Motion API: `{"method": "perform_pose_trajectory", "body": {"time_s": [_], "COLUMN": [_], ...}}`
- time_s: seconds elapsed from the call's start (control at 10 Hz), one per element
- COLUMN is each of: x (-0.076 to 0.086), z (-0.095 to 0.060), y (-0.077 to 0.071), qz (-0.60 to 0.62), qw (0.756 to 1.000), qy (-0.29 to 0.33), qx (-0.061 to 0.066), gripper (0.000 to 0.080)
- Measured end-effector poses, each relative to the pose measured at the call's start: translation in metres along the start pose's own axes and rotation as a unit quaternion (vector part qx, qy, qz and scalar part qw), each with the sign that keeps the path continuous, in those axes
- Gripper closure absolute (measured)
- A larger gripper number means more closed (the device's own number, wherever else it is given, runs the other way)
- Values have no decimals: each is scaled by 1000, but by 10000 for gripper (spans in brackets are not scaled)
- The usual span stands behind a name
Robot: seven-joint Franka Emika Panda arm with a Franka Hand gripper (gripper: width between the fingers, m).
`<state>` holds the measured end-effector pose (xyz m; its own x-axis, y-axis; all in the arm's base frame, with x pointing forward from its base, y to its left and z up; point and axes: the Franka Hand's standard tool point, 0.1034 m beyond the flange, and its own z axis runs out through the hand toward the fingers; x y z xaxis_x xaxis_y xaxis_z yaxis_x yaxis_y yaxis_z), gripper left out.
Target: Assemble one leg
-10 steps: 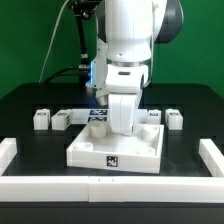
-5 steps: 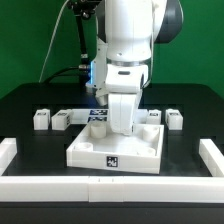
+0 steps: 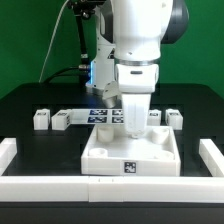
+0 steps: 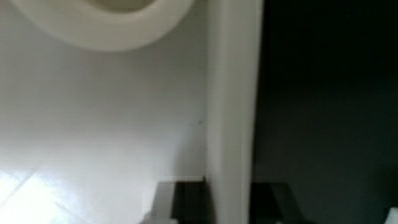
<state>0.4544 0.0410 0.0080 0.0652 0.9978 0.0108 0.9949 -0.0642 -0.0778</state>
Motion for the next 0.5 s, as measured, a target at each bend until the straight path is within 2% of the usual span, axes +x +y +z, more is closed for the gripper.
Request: {"method": "perform_pose_trajectory", "body": {"time_s": [0.1,0.2,0.5], "x": [9,10,9], "z": [0,0,0], "y": [6,8,8], "qz": [-21,-21,-19], "qw": [1000,1000,1000], "qy": [-5,-4,-4], "qx": [2,-1,-1], "gripper": [730,730,730]}}
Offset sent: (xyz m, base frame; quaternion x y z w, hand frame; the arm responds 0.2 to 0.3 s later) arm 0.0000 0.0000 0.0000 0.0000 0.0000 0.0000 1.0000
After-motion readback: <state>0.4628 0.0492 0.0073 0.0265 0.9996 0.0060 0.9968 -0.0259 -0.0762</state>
